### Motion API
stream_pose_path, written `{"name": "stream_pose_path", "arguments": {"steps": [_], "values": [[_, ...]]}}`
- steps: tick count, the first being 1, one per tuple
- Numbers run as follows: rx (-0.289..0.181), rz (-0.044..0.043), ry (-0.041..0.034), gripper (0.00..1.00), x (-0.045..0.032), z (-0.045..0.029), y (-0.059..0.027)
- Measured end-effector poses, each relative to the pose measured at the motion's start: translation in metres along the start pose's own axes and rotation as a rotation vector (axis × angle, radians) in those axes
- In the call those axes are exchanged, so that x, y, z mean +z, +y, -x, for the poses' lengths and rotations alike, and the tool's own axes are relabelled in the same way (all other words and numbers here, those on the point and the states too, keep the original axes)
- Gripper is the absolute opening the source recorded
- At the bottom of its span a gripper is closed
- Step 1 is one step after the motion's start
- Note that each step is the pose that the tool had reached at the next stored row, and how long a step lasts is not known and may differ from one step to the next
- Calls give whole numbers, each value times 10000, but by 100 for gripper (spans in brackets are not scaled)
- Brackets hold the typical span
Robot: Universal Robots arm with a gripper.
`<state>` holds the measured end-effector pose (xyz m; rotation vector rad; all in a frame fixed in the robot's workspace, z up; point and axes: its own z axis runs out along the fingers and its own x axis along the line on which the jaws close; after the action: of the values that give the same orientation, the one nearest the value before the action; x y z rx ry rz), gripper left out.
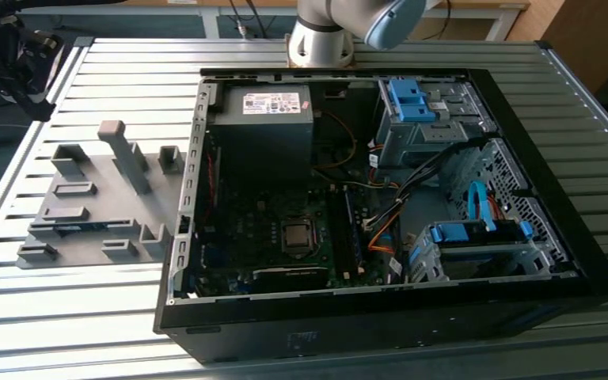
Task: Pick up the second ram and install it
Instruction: 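Reach for the second ram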
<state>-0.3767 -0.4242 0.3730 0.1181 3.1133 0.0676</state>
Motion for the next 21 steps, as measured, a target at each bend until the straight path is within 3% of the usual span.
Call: {"name": "stream_pose_path", "arguments": {"steps": [10,21], "values": [[0,1,0,11,-2,-10,-48],[-1,-1,1,11,-9,-123,-179]]}}
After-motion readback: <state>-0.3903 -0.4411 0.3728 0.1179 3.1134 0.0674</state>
